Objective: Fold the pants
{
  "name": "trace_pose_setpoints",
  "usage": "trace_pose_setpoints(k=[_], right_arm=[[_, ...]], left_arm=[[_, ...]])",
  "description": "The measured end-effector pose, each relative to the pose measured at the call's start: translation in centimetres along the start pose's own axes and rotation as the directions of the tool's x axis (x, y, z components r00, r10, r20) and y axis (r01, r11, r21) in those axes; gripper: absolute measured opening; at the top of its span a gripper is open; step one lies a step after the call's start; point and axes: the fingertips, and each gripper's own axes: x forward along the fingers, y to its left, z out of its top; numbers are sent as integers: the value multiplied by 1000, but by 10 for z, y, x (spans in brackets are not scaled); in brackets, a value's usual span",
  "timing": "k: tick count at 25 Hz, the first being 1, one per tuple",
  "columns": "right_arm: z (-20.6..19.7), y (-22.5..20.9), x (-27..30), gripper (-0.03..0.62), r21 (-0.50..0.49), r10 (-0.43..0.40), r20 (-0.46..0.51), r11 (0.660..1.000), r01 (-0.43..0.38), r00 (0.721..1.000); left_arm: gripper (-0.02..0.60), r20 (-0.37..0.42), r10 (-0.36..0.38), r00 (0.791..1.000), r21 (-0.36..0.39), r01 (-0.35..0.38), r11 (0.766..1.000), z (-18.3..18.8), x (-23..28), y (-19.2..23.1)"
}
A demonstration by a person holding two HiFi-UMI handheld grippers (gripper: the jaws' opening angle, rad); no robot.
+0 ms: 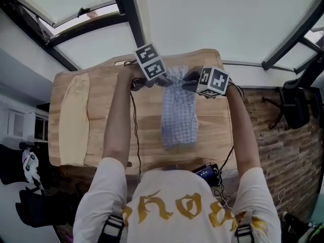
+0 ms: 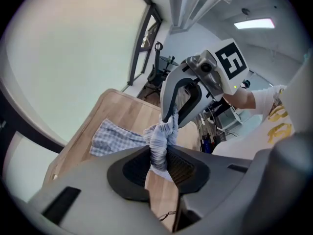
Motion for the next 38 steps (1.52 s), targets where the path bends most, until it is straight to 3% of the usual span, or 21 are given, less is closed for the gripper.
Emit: trace_pose_setpoints(k=[3, 6, 13, 19, 22, 24, 27, 32, 35, 37, 38], right_arm=[[-23, -47, 32, 98, 35, -32, -32, 999, 33, 999], [-50, -84, 71, 98, 89, -39, -57, 995, 44, 998], [-110, -146, 138, 111, 175, -101, -131, 977, 123, 986], [-143, -172, 173, 129, 227, -180, -191, 948, 221, 965], [-160, -182, 181, 212, 253, -233, -230, 923, 289, 945], [-166, -182, 179, 215, 283, -250, -230, 907, 311, 941], [-169, -186, 169, 215, 338, -295, -199, 874, 348, 934], [-159, -202, 132, 227, 496, -417, -122, 760, 419, 901], [-145, -203, 107, 225, 537, -480, -76, 719, 441, 874], [-134, -197, 91, 209, 543, -517, -44, 706, 455, 855], [-130, -191, 83, 186, 549, -528, -24, 703, 453, 849]], left_arm=[[112, 20, -22, 1000, -41, 23, 999, 1, 20, 57], [112, 13, 4, 1000, -68, -3, 998, -4, 47, 109], [112, 61, 17, 998, -222, -3, 975, -18, 106, 200], [112, 83, 101, 991, -343, -67, 937, -29, 140, 239], [114, 114, 157, 981, -425, -95, 900, -35, 149, 253], [121, 153, 211, 965, -478, -115, 871, -39, 146, 260], [135, 220, 279, 935, -517, -130, 846, -38, 132, 268], [161, 291, 373, 881, -567, -155, 809, -30, 95, 272], [161, 326, 432, 841, -567, -192, 801, -22, 71, 265], [140, 338, 466, 818, -565, -219, 796, -19, 59, 255], [97, 343, 483, 806, -568, -231, 790, -19, 54, 248]])
